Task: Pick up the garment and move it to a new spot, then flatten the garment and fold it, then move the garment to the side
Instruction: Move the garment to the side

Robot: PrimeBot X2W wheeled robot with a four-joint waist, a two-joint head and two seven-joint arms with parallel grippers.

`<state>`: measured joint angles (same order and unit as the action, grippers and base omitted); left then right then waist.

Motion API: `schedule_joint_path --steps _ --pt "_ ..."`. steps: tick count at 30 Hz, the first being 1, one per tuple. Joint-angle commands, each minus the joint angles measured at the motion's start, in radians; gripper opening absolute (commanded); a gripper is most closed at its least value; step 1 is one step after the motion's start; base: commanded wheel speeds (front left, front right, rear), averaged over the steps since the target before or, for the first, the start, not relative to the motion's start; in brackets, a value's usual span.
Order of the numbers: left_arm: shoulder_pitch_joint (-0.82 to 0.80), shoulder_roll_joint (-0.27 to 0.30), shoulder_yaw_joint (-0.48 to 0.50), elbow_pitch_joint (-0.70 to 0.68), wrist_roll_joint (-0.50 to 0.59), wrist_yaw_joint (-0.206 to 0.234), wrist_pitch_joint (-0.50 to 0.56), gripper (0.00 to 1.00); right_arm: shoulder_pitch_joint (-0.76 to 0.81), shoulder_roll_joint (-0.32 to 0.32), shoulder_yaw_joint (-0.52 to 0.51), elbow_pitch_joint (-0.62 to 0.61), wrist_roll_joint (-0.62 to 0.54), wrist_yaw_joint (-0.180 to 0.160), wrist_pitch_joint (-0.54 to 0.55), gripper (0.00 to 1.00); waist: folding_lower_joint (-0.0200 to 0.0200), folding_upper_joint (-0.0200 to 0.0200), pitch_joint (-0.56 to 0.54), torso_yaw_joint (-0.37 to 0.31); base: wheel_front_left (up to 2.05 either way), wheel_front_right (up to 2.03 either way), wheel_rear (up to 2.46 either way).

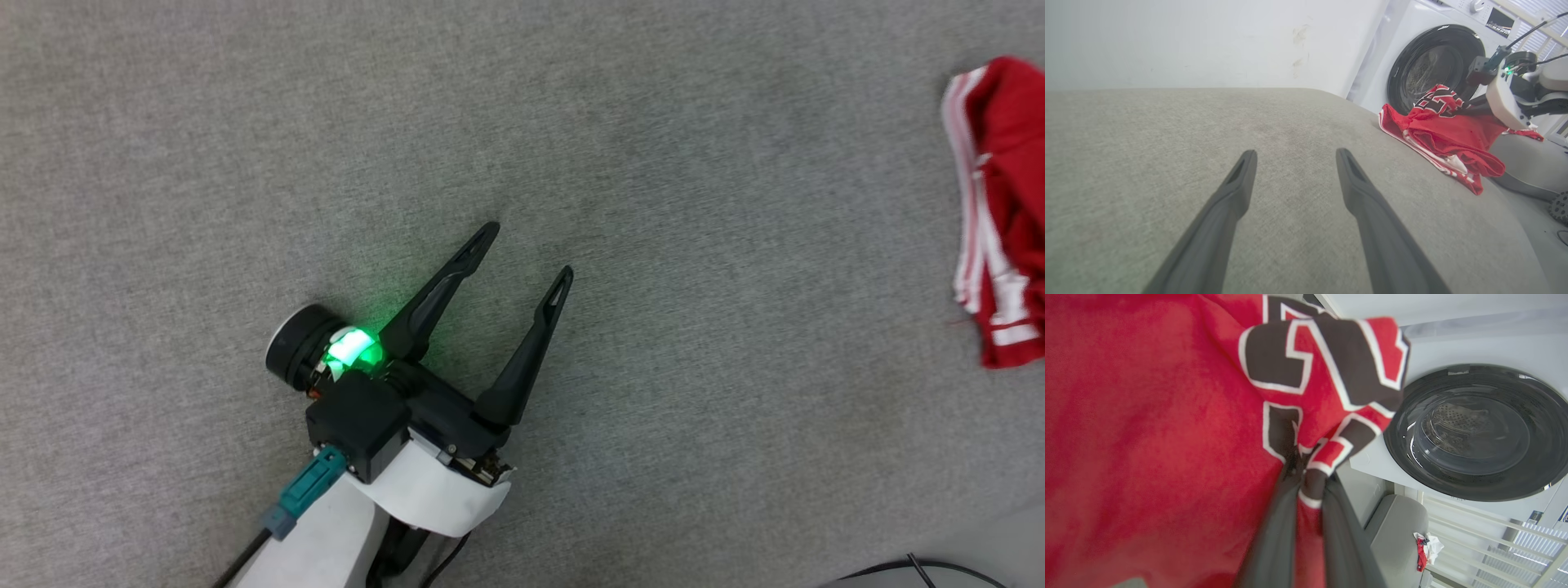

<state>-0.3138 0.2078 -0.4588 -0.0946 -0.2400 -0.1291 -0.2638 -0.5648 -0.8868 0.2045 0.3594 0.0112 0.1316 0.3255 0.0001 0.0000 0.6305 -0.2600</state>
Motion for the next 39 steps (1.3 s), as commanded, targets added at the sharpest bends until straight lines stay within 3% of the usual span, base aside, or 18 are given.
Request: schedule_joint_path --steps 1,8,9,10,19,24,34,37,38,39 --pt "-0.017 0.009 0.004 0.007 0.001 -0.001 0.000 1.00 -0.023 0.003 -0.033 0.037 -0.025 -0.002 -0.026 0.00 -0.0001 0.0000 0.025 0.017 0.00 0.00 0.00" --pt "-0.032 0.004 0.011 -0.005 -0.001 0.000 0.001 1.00 -0.044 0.025 -0.105 0.146 -0.058 -0.002 -0.089 0.00 -0.0001 0.0000 0.029 0.051 0.00 0.00 0.00" --pt "-0.031 0.002 0.013 -0.006 -0.001 0.000 0.001 1.00 -0.048 0.031 -0.115 0.152 -0.065 -0.002 -0.093 0.67 -0.0001 0.0000 0.025 0.055 0.00 0.00 0.00" --pt "-0.031 -0.002 0.015 -0.006 -0.001 0.000 0.001 1.00 -0.049 0.036 -0.121 0.157 -0.072 -0.002 -0.098 1.00 -0.0001 0.0000 0.020 0.059 0.00 0.00 0.00" --pt "0.013 -0.030 0.062 -0.007 -0.008 0.000 0.001 1.00 -0.081 0.088 -0.160 0.133 -0.087 -0.002 -0.150 1.00 -0.0001 0.0000 -0.100 0.079 0.00 0.00 0.00" --pt "0.071 -0.062 0.154 -0.016 -0.021 0.000 -0.001 1.00 -0.087 0.166 -0.190 0.061 -0.054 -0.002 -0.199 1.00 -0.0001 0.0000 -0.216 0.098 0.00 0.00 0.00" --pt "0.204 -0.082 0.337 -0.020 0.005 0.000 -0.001 1.00 0.061 0.401 -0.279 -0.168 0.090 -0.001 -0.304 1.00 -0.0001 0.0000 -0.391 0.180 0.00 0.00 0.00" --pt "0.235 -0.091 0.370 -0.011 0.010 0.000 -0.001 1.00 0.135 0.489 -0.304 -0.246 0.111 -0.001 -0.325 1.00 -0.0001 0.0000 -0.428 0.207 0.00 0.00 0.00" --pt "0.269 -0.106 0.400 -0.002 0.010 0.000 -0.001 1.00 0.214 0.575 -0.304 -0.310 0.124 -0.001 -0.357 1.00 -0.0001 0.0000 -0.459 0.229 0.00 0.00 0.00" --pt "0.280 -0.109 0.407 0.003 0.005 0.000 -0.001 1.00 0.241 0.603 -0.297 -0.324 0.133 -0.001 -0.366 1.00 -0.0001 0.0000 -0.469 0.235 0.00 0.00 0.00"
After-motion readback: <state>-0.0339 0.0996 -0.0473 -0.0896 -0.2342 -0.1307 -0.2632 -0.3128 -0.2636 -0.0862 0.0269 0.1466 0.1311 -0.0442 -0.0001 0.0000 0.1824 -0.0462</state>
